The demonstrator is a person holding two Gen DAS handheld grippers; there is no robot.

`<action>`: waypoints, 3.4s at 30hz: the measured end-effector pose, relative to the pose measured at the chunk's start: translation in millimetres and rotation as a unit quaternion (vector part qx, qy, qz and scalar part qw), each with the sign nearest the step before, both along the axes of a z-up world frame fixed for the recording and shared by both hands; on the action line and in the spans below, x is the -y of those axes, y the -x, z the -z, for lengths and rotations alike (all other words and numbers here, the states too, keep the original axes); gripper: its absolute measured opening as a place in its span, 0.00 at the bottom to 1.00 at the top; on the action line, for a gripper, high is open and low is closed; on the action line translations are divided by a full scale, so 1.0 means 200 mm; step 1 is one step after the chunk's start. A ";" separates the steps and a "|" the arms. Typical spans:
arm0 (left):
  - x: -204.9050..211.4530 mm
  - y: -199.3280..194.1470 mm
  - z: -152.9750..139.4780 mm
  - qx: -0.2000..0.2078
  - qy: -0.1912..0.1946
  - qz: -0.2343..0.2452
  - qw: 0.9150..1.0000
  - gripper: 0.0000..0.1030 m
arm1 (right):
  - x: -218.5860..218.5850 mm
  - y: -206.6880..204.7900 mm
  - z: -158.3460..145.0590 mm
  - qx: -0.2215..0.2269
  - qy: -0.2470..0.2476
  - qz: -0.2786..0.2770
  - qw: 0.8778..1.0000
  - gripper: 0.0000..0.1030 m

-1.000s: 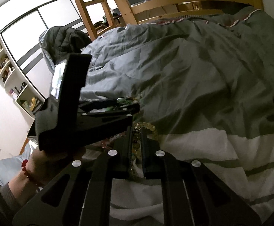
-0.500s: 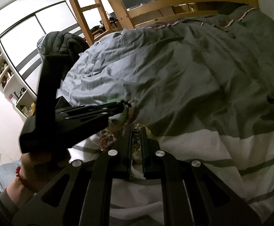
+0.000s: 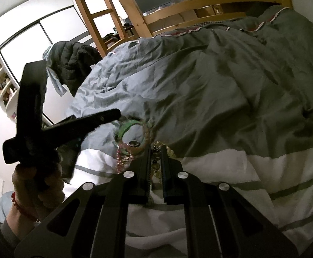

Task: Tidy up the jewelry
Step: 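Lift both held bracelets and carry them over the open black box, then open both tools to drop the bracelets into the black box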

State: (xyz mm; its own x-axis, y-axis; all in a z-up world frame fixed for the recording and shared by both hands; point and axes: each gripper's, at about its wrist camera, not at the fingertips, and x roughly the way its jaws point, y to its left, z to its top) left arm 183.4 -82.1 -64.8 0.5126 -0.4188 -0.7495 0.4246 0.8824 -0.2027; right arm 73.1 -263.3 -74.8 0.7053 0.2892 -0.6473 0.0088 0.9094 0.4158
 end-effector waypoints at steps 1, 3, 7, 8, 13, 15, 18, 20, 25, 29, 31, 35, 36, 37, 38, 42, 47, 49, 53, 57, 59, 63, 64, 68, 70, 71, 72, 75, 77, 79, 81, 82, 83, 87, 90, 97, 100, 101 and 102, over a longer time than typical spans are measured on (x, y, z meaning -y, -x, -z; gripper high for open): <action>-0.01 0.01 -0.03 0.003 0.005 -0.003 1.000 0.03 | 0.00 0.00 -0.01 0.001 0.001 -0.001 1.000 0.09; -0.04 0.03 -0.07 0.007 0.009 -0.007 1.000 0.03 | -0.01 0.02 -0.03 0.004 0.004 -0.001 1.000 0.09; -0.08 0.07 -0.11 0.007 0.009 -0.018 1.000 0.03 | -0.01 0.06 -0.07 0.010 0.009 0.000 1.000 0.09; -0.09 0.08 -0.11 0.006 0.005 -0.021 1.000 0.03 | -0.01 0.07 -0.08 0.009 0.008 0.001 1.000 0.09; -0.05 0.04 0.01 -0.017 -0.015 -0.019 1.000 0.14 | -0.03 0.08 -0.06 -0.003 0.013 -0.002 1.000 0.09; -0.01 0.01 0.08 -0.018 -0.027 -0.015 0.999 0.43 | -0.03 0.08 -0.05 -0.005 0.015 -0.005 1.000 0.09; 0.07 -0.03 0.16 0.006 -0.069 -0.016 0.997 0.67 | -0.04 0.07 -0.04 -0.009 0.015 -0.012 1.000 0.10; 0.10 -0.07 0.22 -0.004 -0.085 -0.012 0.996 0.67 | -0.03 0.05 -0.01 -0.015 0.012 -0.017 1.000 0.10; 0.09 -0.13 0.35 -0.059 -0.084 -0.002 0.995 0.09 | -0.02 0.03 0.01 -0.012 -0.011 -0.021 1.000 0.10; 0.05 -0.13 0.28 -0.057 -0.053 -0.002 0.997 0.08 | 0.03 0.05 -0.02 0.000 -0.058 -0.021 0.998 0.10; 0.03 -0.11 0.22 -0.054 -0.034 -0.002 0.998 0.08 | 0.07 0.06 -0.04 0.004 -0.094 -0.021 0.995 0.10; -0.01 -0.07 0.11 -0.044 -0.009 -0.003 0.999 0.08 | 0.15 0.09 -0.09 0.017 -0.180 -0.034 0.983 0.10; -0.02 -0.05 0.08 -0.040 -0.005 -0.004 0.999 0.08 | 0.16 0.10 -0.11 0.021 -0.194 -0.036 0.980 0.10; -0.03 -0.03 0.05 -0.036 0.000 -0.005 0.999 0.08 | 0.17 0.11 -0.13 0.024 -0.202 -0.035 0.978 0.10; -0.04 -0.01 0.02 -0.032 0.003 -0.007 0.999 0.08 | 0.18 0.12 -0.15 0.027 -0.204 -0.034 0.978 0.10; -0.11 0.03 -0.07 -0.027 0.024 -0.015 0.999 0.08 | 0.18 0.16 -0.23 0.035 -0.191 -0.026 0.981 0.10; -0.19 0.09 -0.17 -0.017 0.027 -0.025 0.999 0.08 | 0.14 0.20 -0.35 0.047 -0.163 -0.029 0.985 0.10; -0.23 0.12 -0.21 -0.009 0.019 -0.034 0.999 0.08 | 0.10 0.20 -0.39 0.045 -0.156 -0.038 0.986 0.10; -0.34 0.18 -0.30 -0.002 0.018 -0.047 0.999 0.08 | 0.03 0.18 -0.44 0.036 -0.154 -0.055 0.986 0.10; -0.46 0.23 -0.37 0.011 0.005 -0.067 0.998 0.08 | -0.09 0.16 -0.51 0.036 -0.142 -0.076 0.986 0.10; -0.54 0.24 -0.40 0.013 0.003 -0.086 0.996 0.08 | -0.16 0.13 -0.54 0.033 -0.137 -0.088 0.986 0.10; -0.69 0.24 -0.41 0.006 0.004 -0.111 0.994 0.08 | -0.30 0.07 -0.57 0.026 -0.128 -0.107 0.986 0.10; -0.75 0.24 -0.42 0.006 0.003 -0.120 0.993 0.08 | -0.35 0.05 -0.57 0.023 -0.126 -0.113 0.985 0.10; -0.91 0.22 -0.43 0.003 0.002 -0.146 0.989 0.08 | -0.49 -0.04 -0.56 0.014 -0.122 -0.131 0.984 0.10; -1.00 0.21 -0.41 -0.005 0.004 -0.163 0.987 0.08 | -0.57 -0.09 -0.56 0.009 -0.118 -0.140 0.983 0.10; -1.05 0.20 -0.40 -0.009 0.007 -0.170 0.985 0.08 | -0.60 -0.11 -0.55 0.007 -0.117 -0.144 0.983 0.10; -1.09 0.19 -0.39 -0.013 0.007 -0.178 0.984 0.08 | -0.64 -0.14 -0.55 0.004 -0.117 -0.149 0.982 0.10; -1.17 0.18 -0.38 -0.018 0.013 -0.187 0.982 0.08 | -0.76 -0.22 -0.53 -0.004 -0.114 -0.163 0.980 0.10; -1.22 0.16 -0.37 -0.022 0.019 -0.188 0.982 0.08 | -0.83 -0.26 -0.52 -0.008 -0.113 -0.171 0.979 0.10; -1.25 0.16 -0.36 -0.026 0.022 -0.189 0.981 0.08 | -0.91 -0.29 -0.50 -0.015 -0.112 -0.179 0.977 0.10; -1.26 0.14 -0.34 -0.028 0.016 -0.191 0.981 0.08 | -1.00 -0.34 -0.47 -0.025 -0.109 -0.191 0.975 0.10; -1.28 0.12 -0.32 -0.032 0.011 -0.193 0.981 0.08 | -1.04 -0.36 -0.45 -0.029 -0.107 -0.196 0.974 0.09; -1.30 0.11 -0.31 -0.034 0.009 -0.195 0.980 0.08 | -1.07 -0.38 -0.43 -0.033 -0.106 -0.201 0.973 0.10; -1.35 0.05 -0.24 -0.054 0.014 -0.200 0.978 0.08 | -1.20 -0.47 -0.33 -0.052 -0.105 -0.212 0.970 0.09; -1.37 0.00 -0.19 -0.069 0.022 -0.204 0.976 0.08 | -1.28 -0.51 -0.25 -0.067 -0.103 -0.218 0.968 0.09; -1.40 -0.05 -0.12 -0.098 0.027 -0.217 0.971 0.08 | -1.34 -0.55 -0.09 -0.094 -0.103 -0.220 0.965 0.10; -1.42 -0.05 -0.13 -0.092 0.028 -0.226 0.969 0.08 | -1.35 -0.55 -0.06 -0.102 -0.102 -0.225 0.964 0.11; -1.42 -0.05 -0.14 -0.089 0.029 -0.228 0.969 0.08 | -1.35 -0.55 -0.06 -0.102 -0.105 -0.227 0.963 0.11; -1.42 -0.04 -0.14 -0.086 0.031 -0.228 0.969 0.08 | -1.35 -0.56 -0.06 -0.102 -0.107 -0.229 0.962 0.11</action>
